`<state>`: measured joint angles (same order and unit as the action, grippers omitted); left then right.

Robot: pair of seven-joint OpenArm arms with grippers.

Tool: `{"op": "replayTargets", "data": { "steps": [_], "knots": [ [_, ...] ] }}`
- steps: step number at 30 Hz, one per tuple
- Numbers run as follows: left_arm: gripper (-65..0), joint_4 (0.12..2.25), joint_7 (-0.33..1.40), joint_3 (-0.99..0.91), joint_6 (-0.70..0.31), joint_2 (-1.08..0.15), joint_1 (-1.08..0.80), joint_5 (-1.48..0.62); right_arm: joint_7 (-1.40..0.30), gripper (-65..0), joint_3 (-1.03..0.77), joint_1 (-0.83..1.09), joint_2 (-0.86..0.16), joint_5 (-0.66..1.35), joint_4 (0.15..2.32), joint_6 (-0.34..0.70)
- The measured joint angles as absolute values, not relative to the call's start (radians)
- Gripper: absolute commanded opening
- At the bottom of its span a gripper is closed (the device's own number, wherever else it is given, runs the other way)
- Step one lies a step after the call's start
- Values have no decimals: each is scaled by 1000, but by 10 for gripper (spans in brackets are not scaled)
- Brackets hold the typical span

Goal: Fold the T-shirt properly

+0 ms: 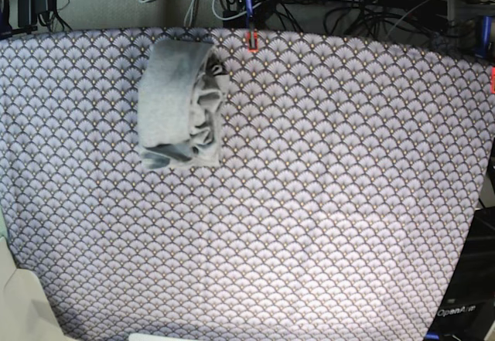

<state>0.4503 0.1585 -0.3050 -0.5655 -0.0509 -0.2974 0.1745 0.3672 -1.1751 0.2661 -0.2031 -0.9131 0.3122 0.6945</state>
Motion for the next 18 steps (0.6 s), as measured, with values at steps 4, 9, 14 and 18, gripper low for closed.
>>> {"op": "replayTargets", "data": {
  "steps": [4,9,14,18],
  "knots": [
    [-362,263,54,-305,-529,-66,-231,175,359,-626,-1176,251,-207,-978,309,694],
    [-359,52,-125,-298,-328,-77,-138,175,368,-626,-1175,228,-178,-1079,309,582],
    [-359,-1,-161,-297,-270,-81,-88,176,354,-626,-1176,192,-184,-1186,183,430],
    [-365,1,-167,-298,-184,-78,-61,176,364,-626,-1176,149,-205,-1222,55,313]
  ]
}}
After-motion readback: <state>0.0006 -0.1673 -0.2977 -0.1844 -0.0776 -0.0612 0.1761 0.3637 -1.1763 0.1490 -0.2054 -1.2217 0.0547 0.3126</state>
